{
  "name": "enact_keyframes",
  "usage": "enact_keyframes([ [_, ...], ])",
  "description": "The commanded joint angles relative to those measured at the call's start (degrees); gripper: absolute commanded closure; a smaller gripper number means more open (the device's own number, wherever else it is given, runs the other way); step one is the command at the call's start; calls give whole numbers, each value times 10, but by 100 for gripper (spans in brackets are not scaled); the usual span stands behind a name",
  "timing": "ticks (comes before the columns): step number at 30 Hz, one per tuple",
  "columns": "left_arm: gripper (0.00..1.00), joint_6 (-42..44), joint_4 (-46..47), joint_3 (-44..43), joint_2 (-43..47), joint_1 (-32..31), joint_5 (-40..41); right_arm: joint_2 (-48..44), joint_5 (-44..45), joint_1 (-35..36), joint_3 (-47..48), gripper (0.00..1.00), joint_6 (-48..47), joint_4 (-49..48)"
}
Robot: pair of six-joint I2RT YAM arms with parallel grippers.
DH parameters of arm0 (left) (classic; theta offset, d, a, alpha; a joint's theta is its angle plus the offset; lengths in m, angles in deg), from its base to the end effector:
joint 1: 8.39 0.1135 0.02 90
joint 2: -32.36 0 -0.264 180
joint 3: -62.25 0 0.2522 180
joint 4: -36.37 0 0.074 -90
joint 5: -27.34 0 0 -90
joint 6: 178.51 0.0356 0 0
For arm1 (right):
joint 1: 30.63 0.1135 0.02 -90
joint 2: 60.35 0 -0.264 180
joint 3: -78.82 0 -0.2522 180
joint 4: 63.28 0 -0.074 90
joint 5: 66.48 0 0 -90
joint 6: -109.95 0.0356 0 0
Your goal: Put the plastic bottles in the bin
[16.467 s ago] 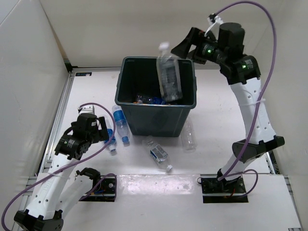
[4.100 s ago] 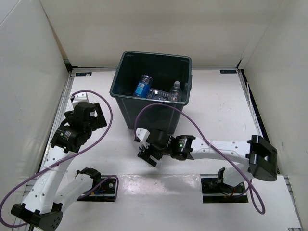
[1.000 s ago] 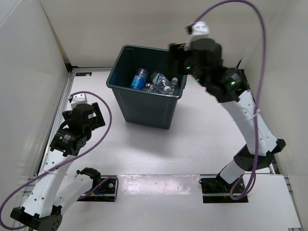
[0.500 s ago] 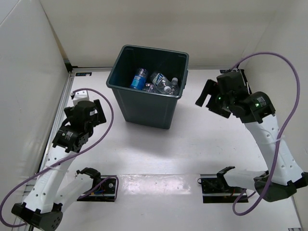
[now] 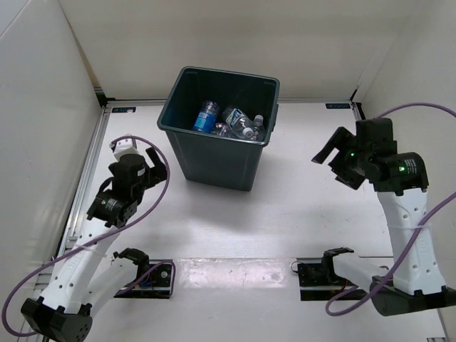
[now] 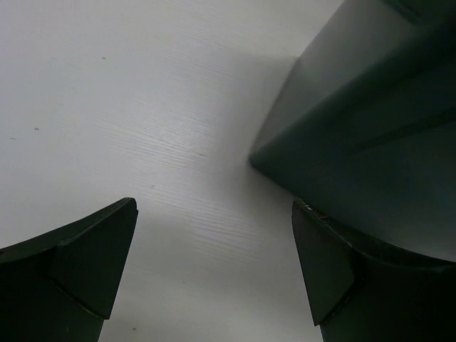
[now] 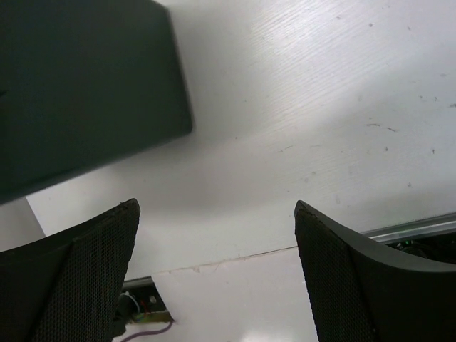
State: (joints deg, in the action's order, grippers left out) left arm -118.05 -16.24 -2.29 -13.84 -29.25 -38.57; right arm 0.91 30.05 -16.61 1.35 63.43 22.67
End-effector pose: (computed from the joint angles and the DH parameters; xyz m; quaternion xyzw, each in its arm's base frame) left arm 0.1591 -0.0451 0.3234 -0.1627 0.8547 -0.0277 0.4921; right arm 0.1566 0.0349 0.4344 0.2555 0.8855 0.1389 0.3625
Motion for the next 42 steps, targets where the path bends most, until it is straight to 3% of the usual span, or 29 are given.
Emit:
enact_keyframes([
  [1, 0, -73, 66, 38, 2, -2, -48, -8, -51, -64, -23, 10, -28, 3],
  [3, 0, -100, 99, 53, 1, -1, -76, -10, -89, -118, -42, 10, -45, -11],
  [7, 0, -83, 134, 66, -17, -2, -103, 8, -74, -133, -51, 10, -52, -35],
  [10, 0, -40, 138, 41, -52, -1, -78, 33, -68, -133, -47, 10, -47, -51],
  [13, 0, 67, 142, 12, -106, 1, -70, 60, -8, -146, -23, 10, -52, -69],
  [16, 0, 105, 112, -43, -186, 3, -61, 82, 39, -109, 4, 10, -110, -101],
  [23, 0, 127, 160, -107, -251, 4, -57, 60, 209, 11, -44, 10, -220, -148],
  [26, 0, 133, 172, -113, -246, 6, -69, 52, 283, 75, -61, 10, -267, -161],
  [29, 0, 125, 175, -109, -237, 10, -92, 35, 280, 99, -88, 10, -286, -182],
  [38, 0, 97, 133, -44, -183, 17, -57, 25, 253, 56, -141, 10, -275, -201],
  [42, 0, 72, 109, -21, -132, 21, -30, 15, 312, 72, -172, 10, -296, -203],
])
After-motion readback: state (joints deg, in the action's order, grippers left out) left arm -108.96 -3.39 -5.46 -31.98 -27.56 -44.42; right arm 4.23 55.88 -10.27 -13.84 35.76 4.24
